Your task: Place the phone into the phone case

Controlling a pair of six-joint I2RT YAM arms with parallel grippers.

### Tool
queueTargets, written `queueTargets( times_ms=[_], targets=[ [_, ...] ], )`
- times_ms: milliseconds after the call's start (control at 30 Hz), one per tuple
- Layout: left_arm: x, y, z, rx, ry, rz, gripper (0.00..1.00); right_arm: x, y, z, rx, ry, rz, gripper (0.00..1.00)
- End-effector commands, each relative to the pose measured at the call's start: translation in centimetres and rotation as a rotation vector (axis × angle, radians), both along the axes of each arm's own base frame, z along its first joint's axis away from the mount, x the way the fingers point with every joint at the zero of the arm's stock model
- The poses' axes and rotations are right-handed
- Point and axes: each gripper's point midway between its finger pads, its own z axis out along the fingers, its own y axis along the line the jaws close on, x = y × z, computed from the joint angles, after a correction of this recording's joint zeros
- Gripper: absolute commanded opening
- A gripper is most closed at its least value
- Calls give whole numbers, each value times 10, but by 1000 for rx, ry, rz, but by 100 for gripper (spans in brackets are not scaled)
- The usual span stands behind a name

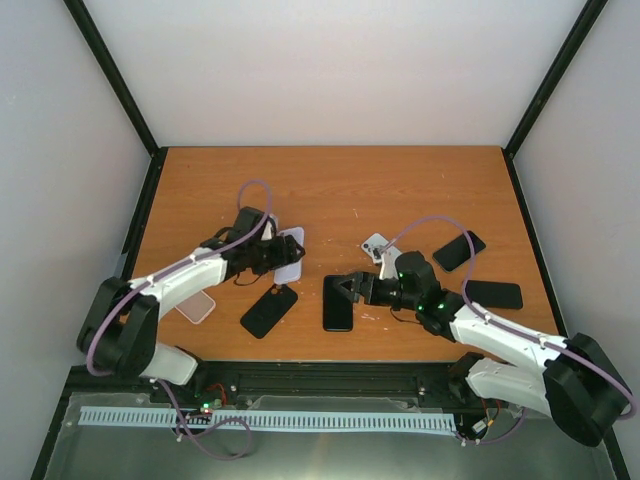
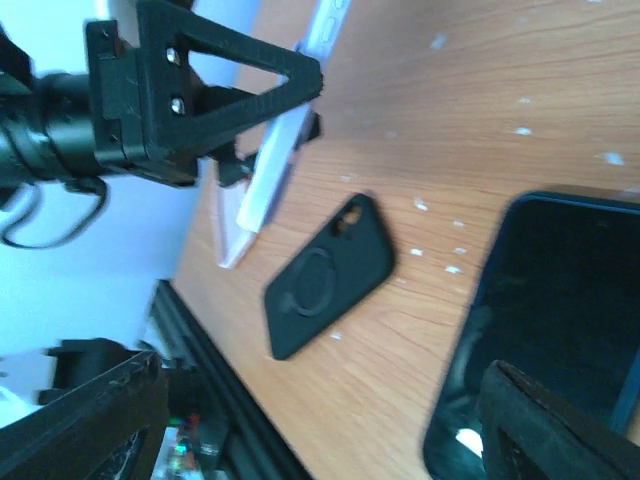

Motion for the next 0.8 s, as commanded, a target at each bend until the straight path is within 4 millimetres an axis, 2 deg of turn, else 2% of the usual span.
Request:
queueTargets(
  times_ms=[0, 200, 367, 667, 767],
  targets=[
    [-9, -41, 55, -370, -70, -126, 66, -1, 26, 43, 238, -30, 57, 81],
    [-25, -54, 79, -554, -69, -180, 66, -3, 58, 60, 368, 5, 129, 68],
    [-31, -55, 86, -599, -78, -190, 66, -9, 82, 65, 397, 17, 177, 56],
    [-36, -48, 82, -589, -92, -165, 70, -8, 85, 59, 401, 29, 160, 41],
    [-39, -49, 86, -600, -101, -183, 73, -9, 84, 61, 398, 5, 167, 32]
  ],
)
